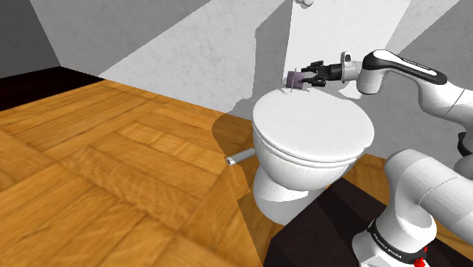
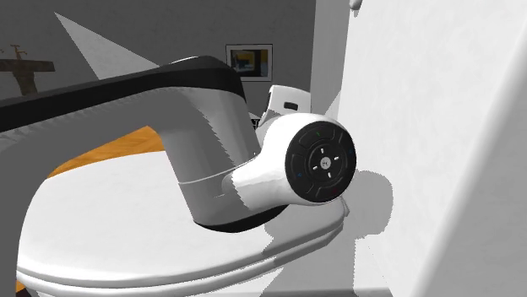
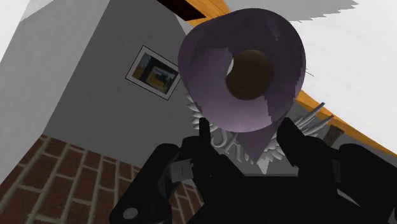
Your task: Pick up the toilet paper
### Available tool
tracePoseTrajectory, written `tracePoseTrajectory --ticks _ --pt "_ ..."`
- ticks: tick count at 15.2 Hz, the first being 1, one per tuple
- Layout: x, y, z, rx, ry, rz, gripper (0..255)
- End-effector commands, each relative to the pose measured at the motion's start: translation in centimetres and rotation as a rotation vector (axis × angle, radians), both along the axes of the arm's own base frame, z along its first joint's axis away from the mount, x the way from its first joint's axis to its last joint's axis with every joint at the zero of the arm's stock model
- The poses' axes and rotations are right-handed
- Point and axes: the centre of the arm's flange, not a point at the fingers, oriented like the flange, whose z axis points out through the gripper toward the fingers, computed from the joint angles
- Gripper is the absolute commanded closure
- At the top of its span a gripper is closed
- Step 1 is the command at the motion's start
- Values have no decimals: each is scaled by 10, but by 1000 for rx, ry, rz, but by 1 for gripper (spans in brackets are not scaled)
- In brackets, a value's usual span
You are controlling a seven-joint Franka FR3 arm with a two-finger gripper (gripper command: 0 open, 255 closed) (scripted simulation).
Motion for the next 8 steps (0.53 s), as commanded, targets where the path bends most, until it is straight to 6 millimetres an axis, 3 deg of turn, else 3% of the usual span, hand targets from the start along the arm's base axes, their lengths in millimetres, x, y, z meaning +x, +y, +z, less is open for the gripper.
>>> tracePoseTrajectory --ticks 1,8 --pt "0 0 8 0 1 0 255" --pt "0 0 45 0 1 0 255"
